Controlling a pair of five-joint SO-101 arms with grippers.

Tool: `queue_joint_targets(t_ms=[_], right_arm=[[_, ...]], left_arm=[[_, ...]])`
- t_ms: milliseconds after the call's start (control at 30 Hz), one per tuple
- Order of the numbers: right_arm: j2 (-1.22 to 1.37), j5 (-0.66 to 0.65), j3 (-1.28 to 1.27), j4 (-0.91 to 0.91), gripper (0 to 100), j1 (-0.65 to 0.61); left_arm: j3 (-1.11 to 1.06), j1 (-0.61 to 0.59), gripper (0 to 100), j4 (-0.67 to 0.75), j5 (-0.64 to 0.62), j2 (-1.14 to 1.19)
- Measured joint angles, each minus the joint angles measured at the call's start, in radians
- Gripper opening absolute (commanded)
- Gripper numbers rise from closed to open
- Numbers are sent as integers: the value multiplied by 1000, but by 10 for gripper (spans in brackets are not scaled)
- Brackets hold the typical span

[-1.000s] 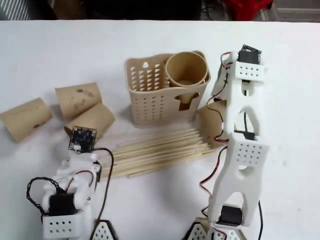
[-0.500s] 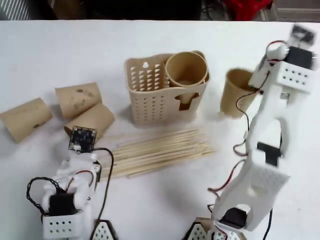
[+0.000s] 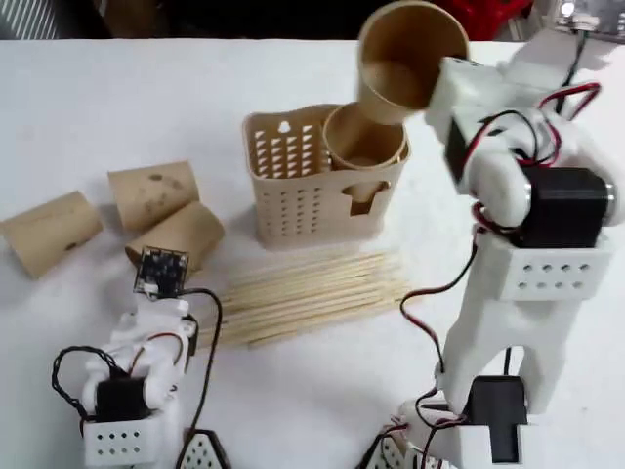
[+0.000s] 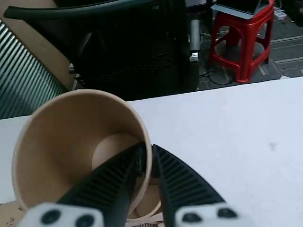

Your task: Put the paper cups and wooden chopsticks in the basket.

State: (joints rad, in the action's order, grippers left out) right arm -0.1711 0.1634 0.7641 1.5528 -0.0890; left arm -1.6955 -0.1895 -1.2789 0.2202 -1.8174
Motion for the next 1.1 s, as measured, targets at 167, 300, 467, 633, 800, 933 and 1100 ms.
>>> queue_joint_targets(t_ms=[167,300,467,633,800,933,1100], right_arm=[[89,0,0,-15,15,-49],[213,0,0,-57,15,-40],[287,0,0,-80,15,-17],[288,-31,0,-54,15,-5],[279,-106,0,-9,15,-5],[252,-117,0,-6,15,-12],[227,-118,0,14,15,-15]], left_arm=[[0,0,120,0,0,0],[0,0,120,0,0,0],[0,0,120,0,0,0],[0,0,120,0,0,0],[0,0,120,0,0,0],[0,0,120,0,0,0],[0,0,120,0,0,0]])
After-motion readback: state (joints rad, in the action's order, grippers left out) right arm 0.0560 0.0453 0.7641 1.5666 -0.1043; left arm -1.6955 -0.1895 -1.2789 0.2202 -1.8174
